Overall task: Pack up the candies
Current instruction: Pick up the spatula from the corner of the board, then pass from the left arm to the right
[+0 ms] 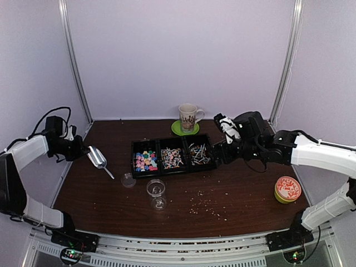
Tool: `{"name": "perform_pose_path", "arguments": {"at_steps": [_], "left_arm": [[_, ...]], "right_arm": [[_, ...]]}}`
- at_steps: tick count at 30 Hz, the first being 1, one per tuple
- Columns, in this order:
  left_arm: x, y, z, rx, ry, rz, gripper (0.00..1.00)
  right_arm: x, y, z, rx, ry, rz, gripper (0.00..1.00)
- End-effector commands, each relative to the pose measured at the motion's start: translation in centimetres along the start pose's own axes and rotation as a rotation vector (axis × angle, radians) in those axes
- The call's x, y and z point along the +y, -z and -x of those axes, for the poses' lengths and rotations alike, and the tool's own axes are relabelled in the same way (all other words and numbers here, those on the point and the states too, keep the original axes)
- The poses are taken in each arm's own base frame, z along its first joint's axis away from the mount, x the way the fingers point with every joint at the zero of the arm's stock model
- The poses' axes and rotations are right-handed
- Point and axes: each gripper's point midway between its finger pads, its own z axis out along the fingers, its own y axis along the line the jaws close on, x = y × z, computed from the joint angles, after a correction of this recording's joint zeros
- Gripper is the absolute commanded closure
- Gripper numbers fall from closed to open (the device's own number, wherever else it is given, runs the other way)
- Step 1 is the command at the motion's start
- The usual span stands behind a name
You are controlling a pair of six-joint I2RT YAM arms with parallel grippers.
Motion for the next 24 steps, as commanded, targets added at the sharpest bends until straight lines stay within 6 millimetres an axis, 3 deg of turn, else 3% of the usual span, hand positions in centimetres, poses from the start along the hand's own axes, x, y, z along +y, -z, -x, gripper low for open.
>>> {"name": "perform_pose_path", "arguments": {"at_steps": [1,8,14,24], "left_arm": [[-2.9,2.2,-0.1,-0.063,0.031,-0.143,1.00],[-7.6,5.9,-0.5,-0.137,0.019,-0.258,1.00],[-12.3,7.7,-1.6,-0.156,-0.008,-0.340,1.00],[-20.6,8.9,-4.2,-0.125,-0.062,-0.498,1.00]], "right_arm": [[2.8,1.8,2.1,-0.128,0.064,0.101,0.08],[7.4,5.0,4.0,-0.321,0.180,0.206,0.06],[10.8,6.8,4.4,-0.421,0.285,0.224,0.06],[16.2,7.1,4.1,-0.461,0.435,0.178,0.05]]}}
